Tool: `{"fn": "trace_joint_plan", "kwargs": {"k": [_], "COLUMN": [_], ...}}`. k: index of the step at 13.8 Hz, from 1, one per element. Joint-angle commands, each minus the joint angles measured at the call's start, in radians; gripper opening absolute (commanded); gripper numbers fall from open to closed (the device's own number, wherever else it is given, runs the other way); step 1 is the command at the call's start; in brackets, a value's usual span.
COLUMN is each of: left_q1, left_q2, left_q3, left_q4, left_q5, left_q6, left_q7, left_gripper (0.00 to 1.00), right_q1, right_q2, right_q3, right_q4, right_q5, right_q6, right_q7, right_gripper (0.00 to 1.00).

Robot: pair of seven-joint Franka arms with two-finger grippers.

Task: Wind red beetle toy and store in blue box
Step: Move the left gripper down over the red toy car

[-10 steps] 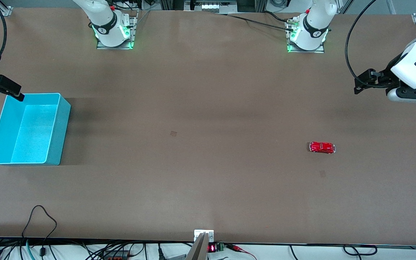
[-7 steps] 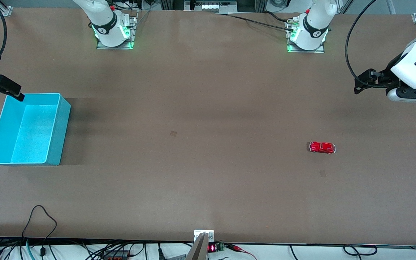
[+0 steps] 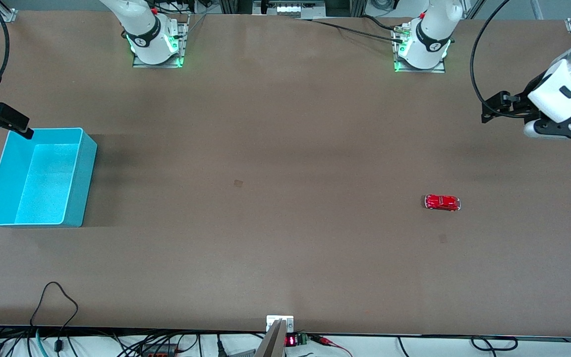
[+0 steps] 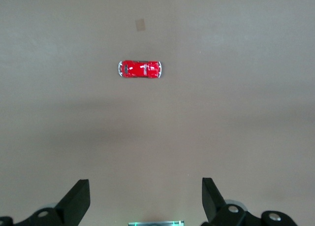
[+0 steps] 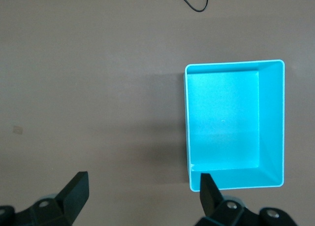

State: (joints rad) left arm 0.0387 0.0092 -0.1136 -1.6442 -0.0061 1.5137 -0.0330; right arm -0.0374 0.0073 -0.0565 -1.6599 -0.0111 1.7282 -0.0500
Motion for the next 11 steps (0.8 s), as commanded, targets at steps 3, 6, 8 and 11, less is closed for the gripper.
{"fn": "trace_joint_plan", "kwargs": {"k": [3,6,8,11], "left_q1": [0.003,0.007,0.009,0.01], "left_q2": [0.029,0.032,0.038,0.055], "left_q3": [-0.006,-0.005,-0.005,0.003], "left_q4": [0.032,0.032,0.035,0.049], "left_q5": [-0.014,-0.026,-0.014,-0.014], "left_q6": [-0.033,-0.043,-0.05,-0.05], "left_q7": [-0.008,-0.008,0.031,0.224], "left_gripper": [1.0,1.0,1.0,1.0], "right_q1": [-0.006,-0.006,-0.007,-0.006], "right_q2": [-0.001,-0.001,-0.001,-0.001], "right_q3": [0.001,0.001,0.0,0.0], "right_q4": [0.008,0.008,0.008,0.006], "right_q5": [-0.001,-0.001,-0.001,-0.001], "right_q6": [-0.015,-0.015,-0.016,-0.015], "right_q7": [-0.007,-0.007,-0.007,-0.005], "right_gripper": [1.0,1.0,1.0,1.0]}}
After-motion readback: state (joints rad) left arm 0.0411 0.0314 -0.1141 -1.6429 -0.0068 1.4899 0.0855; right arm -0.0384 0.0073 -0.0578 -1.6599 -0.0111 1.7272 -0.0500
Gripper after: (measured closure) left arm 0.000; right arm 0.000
